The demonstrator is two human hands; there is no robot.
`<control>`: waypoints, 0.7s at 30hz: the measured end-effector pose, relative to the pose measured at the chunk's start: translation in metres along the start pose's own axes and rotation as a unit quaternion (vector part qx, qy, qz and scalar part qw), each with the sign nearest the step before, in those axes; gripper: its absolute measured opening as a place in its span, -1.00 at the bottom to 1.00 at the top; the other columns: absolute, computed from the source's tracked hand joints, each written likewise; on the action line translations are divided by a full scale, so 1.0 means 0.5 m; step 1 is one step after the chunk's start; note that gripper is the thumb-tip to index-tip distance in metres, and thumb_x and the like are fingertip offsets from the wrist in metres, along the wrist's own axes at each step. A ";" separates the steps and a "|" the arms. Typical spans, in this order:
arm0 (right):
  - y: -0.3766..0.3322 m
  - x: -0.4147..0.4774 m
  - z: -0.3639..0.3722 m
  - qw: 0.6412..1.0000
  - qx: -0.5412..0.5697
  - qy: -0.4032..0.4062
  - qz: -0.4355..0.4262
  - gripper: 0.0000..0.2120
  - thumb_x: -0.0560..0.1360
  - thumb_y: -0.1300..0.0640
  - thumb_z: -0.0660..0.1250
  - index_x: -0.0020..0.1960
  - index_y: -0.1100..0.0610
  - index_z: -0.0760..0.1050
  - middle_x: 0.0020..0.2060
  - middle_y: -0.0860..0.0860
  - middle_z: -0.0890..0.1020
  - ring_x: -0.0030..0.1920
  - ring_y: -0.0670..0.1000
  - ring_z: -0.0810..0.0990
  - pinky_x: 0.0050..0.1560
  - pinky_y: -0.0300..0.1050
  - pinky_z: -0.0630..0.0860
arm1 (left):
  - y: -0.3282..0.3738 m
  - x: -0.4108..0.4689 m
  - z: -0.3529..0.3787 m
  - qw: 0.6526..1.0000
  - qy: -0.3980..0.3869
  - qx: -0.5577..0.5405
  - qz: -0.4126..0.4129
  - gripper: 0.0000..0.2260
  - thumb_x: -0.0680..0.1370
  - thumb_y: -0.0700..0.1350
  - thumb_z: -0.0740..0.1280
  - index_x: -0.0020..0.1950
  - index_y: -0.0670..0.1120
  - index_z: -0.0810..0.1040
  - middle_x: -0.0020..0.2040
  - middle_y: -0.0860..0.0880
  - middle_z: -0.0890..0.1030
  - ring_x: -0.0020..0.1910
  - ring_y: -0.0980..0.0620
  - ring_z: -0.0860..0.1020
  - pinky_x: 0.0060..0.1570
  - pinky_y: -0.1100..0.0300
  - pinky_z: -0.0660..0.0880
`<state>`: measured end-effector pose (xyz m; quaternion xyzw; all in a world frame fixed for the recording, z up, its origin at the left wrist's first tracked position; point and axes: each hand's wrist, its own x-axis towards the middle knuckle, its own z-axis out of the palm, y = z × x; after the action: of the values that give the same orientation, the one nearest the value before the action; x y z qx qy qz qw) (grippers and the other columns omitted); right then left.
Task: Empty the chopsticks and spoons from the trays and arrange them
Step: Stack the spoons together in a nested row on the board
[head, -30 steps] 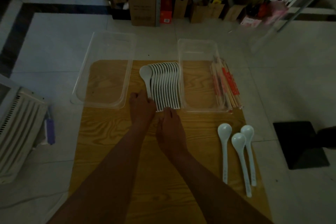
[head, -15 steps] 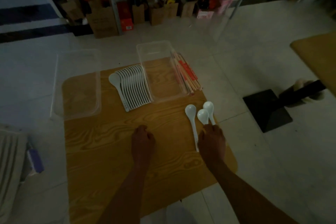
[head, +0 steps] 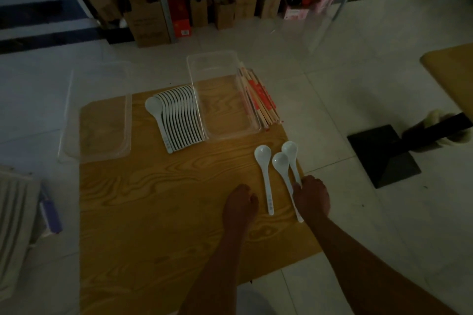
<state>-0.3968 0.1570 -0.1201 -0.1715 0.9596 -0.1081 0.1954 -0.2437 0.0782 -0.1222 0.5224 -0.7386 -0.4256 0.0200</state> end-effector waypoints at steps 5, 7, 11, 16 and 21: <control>0.005 0.018 0.002 0.997 0.057 -0.033 0.031 -0.82 0.51 0.01 0.34 -0.08 0.12 0.60 -0.16 0.03 0.67 -0.18 0.05 0.62 -0.17 -0.11 0.53 | 0.034 0.003 0.040 1.000 -0.014 0.004 -0.028 -0.79 0.61 0.04 0.19 0.07 -0.05 0.52 -0.01 0.03 0.60 0.02 0.04 0.57 0.00 0.17 0.49; 0.004 0.012 0.005 0.997 0.060 -0.054 0.019 -0.84 0.50 0.01 0.37 -0.12 0.10 0.62 -0.21 0.00 0.67 -0.26 -0.01 0.58 -0.25 -0.20 0.46 | 0.044 0.004 0.049 0.999 -0.011 0.002 -0.042 -0.78 0.61 0.07 0.20 0.03 -0.04 0.52 -0.05 0.05 0.60 -0.03 0.07 0.57 -0.03 0.16 0.52; -0.020 -0.011 0.024 0.994 0.081 -0.070 -0.019 -0.80 0.49 0.03 0.41 -0.30 0.04 0.58 -0.39 -0.06 0.59 -0.40 -0.12 0.51 -0.42 -0.27 0.38 | 0.053 0.006 0.053 0.997 -0.003 -0.010 -0.079 -0.81 0.60 0.05 0.22 0.01 -0.03 0.52 -0.06 0.05 0.60 -0.08 0.07 0.58 -0.05 0.14 0.55; -0.059 -0.043 0.053 0.991 0.083 -0.093 -0.052 -0.68 0.51 0.05 0.40 -0.41 0.03 0.49 -0.45 -0.06 0.54 -0.43 -0.10 0.49 -0.47 -0.27 0.26 | 0.031 0.005 0.037 0.990 0.016 -0.056 -0.128 -0.84 0.60 0.00 0.25 0.00 -0.07 0.53 -0.02 0.00 0.62 -0.09 0.06 0.57 -0.14 0.22 0.47; -0.109 -0.080 0.086 0.986 0.079 -0.118 -0.089 -0.78 0.51 0.01 0.40 -0.25 0.10 0.64 -0.35 -0.04 0.63 -0.35 -0.07 0.56 -0.41 -0.28 0.34 | -0.029 -0.007 -0.022 0.982 0.040 -0.090 -0.159 -0.89 0.59 -0.08 0.27 -0.09 -0.07 0.52 -0.08 -0.03 0.63 -0.20 0.09 0.55 -0.26 0.24 0.44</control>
<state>-0.3288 0.1157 -0.1303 -0.2518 0.8991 -0.1794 0.3098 -0.2261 0.0729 -0.1232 0.6455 -0.6034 -0.4673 0.0285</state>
